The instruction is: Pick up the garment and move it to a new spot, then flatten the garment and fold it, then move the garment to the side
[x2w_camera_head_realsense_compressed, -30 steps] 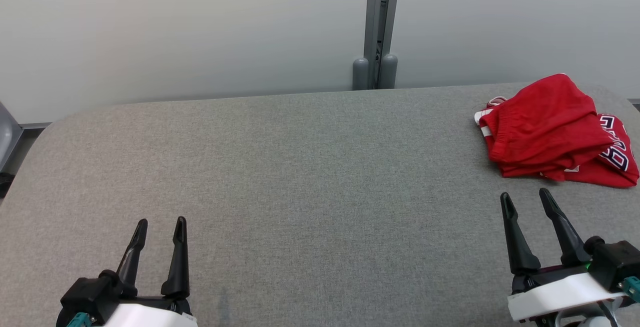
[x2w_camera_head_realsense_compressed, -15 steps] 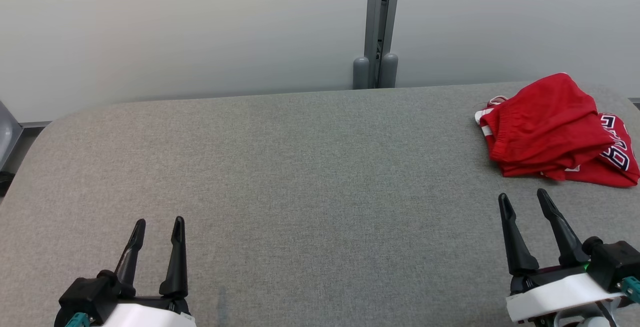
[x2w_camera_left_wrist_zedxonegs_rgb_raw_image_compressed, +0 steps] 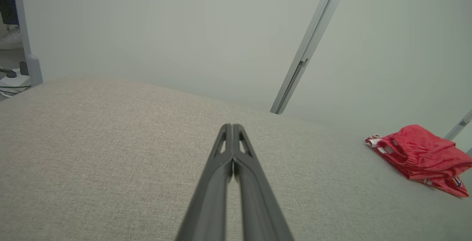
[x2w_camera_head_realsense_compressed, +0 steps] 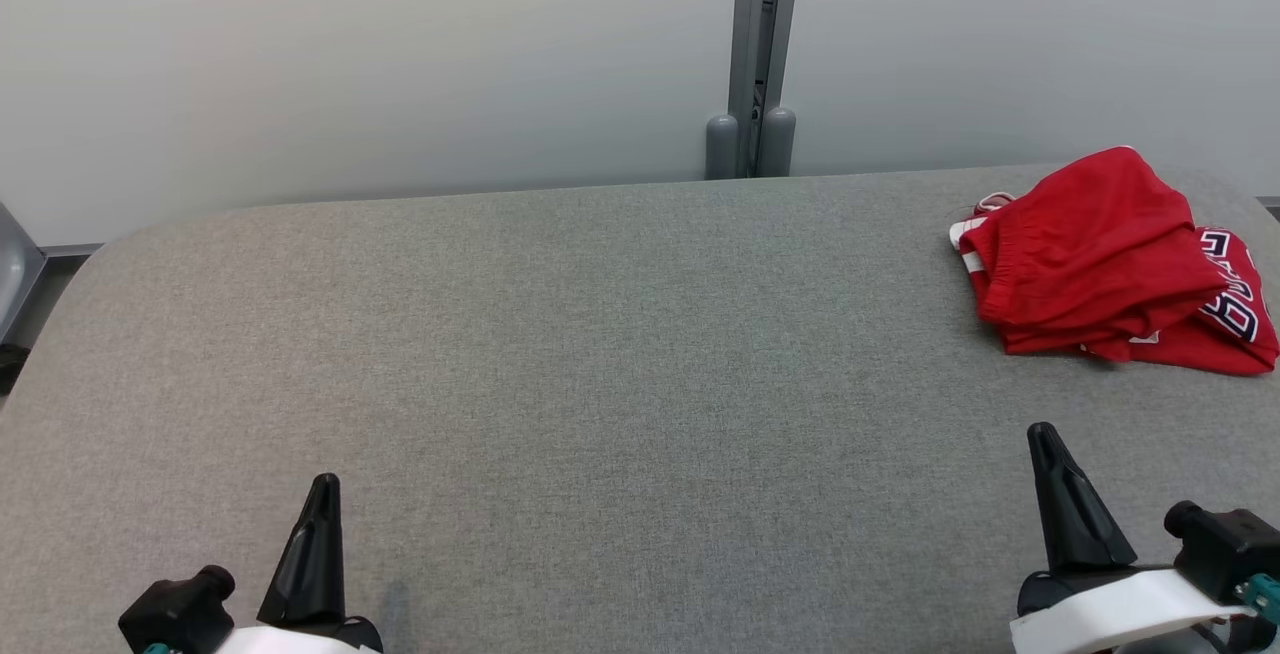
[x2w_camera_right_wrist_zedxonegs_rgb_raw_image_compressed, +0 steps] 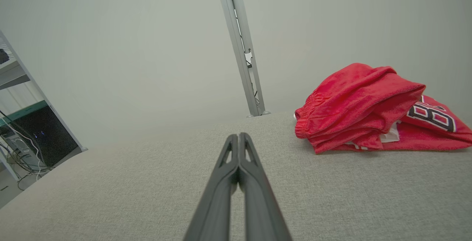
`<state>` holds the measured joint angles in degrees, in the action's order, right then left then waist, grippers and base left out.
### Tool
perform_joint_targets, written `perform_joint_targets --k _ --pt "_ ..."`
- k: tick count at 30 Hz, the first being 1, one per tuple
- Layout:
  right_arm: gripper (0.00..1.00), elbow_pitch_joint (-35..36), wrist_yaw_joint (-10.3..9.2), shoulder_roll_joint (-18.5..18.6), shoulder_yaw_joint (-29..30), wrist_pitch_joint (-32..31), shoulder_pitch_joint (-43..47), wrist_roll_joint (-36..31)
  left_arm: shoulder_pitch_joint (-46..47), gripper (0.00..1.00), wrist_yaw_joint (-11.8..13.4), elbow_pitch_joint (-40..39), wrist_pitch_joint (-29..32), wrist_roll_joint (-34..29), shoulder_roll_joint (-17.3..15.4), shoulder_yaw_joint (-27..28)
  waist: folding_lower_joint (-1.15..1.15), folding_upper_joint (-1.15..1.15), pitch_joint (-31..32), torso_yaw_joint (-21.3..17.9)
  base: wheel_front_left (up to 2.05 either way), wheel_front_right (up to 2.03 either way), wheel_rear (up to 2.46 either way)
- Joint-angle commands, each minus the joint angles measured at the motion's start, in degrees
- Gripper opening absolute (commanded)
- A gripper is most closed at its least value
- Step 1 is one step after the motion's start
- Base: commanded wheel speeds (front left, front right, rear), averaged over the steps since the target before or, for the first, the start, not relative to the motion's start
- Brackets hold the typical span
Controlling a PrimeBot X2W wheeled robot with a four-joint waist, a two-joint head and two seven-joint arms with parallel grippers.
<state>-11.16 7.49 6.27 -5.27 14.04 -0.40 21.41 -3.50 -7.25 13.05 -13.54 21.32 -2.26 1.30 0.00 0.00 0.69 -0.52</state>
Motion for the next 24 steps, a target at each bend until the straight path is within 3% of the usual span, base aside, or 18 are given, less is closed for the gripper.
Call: perform_joint_targets --k 1,24 --pt "0.0 0.8 0.0 0.4 0.7 -0.7 -1.3 2.6 1.7 0.0 0.0 -0.8 0.5 2.5 -0.3 0.5 0.0 0.0 0.0 0.0 0.0 0.0 0.0" --pt "0.0 -0.3 0.0 -0.2 3.4 -6.1 -2.9 23.4 4.2 0.0 -0.1 -0.5 6.3 22.8 -0.5 1.9 0.0 0.0 -0.2 0.1 0.0 0.0 0.0"
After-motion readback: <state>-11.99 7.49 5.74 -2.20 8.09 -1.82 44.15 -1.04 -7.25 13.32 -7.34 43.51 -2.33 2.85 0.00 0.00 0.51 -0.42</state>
